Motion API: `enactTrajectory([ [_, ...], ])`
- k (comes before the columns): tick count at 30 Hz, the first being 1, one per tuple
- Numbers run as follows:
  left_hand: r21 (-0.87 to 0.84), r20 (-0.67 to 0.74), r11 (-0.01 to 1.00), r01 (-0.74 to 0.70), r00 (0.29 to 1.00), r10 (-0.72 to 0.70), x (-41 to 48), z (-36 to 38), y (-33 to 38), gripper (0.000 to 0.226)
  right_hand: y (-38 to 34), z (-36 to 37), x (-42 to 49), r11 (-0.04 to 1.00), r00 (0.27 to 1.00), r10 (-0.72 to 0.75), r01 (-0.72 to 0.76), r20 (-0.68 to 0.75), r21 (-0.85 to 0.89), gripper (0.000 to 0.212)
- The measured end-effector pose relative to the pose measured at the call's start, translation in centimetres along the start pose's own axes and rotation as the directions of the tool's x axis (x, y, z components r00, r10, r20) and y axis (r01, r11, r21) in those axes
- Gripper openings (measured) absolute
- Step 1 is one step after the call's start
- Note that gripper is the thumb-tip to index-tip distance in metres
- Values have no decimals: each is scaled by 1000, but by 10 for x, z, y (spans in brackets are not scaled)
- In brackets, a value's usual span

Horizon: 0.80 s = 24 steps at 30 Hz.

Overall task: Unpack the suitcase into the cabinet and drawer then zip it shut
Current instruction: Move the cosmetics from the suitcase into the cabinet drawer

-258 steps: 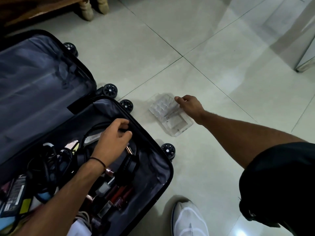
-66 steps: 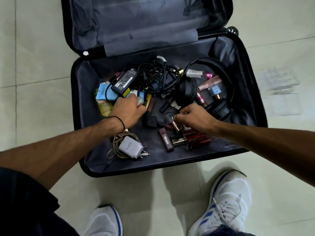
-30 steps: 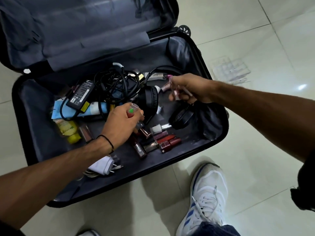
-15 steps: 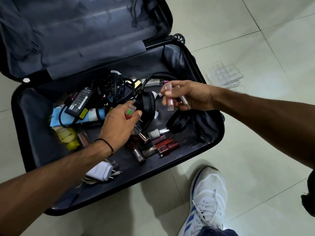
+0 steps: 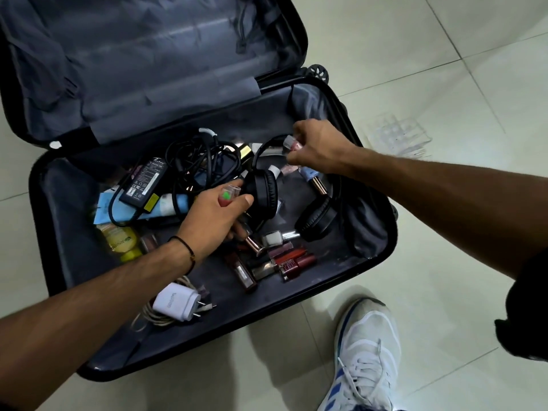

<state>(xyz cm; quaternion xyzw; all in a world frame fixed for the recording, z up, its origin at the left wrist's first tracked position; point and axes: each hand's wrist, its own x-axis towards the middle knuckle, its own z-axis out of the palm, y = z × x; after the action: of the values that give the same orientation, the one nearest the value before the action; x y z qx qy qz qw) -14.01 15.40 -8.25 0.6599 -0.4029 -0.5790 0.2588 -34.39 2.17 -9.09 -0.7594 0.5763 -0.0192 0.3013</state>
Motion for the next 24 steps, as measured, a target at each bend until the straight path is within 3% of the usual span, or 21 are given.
enactTrajectory([
  [3, 21, 2, 1000, 10, 1000, -10, 2, 1, -3, 48, 10, -3, -5, 991, 993, -63, 50, -102, -127, 29],
  [7, 25, 0, 1000, 12, 1000, -12, 3, 5, -1, 52, 15, -7, -1, 974, 996, 81, -71, 39, -217, 31],
  [12, -26, -16, 1000, 16, 1000, -16, 2, 4, 5, 43, 10, -5, -4, 994, 995, 101, -100, 25, -37, 24],
  [15, 16, -31, 1000, 17, 999, -16, 0, 1, 4, 33, 10, -14, -14, 995, 986, 96, -100, 139, 16, 21],
  [19, 318, -4, 947, 43, 999, -44, 2, -11, 0, 10, 13, -7, -34, 966, 961, 122, -172, 248, 194, 16],
  [21, 503, 43, 863, 46, 996, -78, 3, -16, -4, 18, 13, 1, -45, 925, 937, 130, -232, 323, 300, 12],
  [24, 645, 44, 763, 39, 995, -89, 5, -23, -9, 22, 14, 12, -53, 940, 921, 180, -264, 346, 214, 13],
])
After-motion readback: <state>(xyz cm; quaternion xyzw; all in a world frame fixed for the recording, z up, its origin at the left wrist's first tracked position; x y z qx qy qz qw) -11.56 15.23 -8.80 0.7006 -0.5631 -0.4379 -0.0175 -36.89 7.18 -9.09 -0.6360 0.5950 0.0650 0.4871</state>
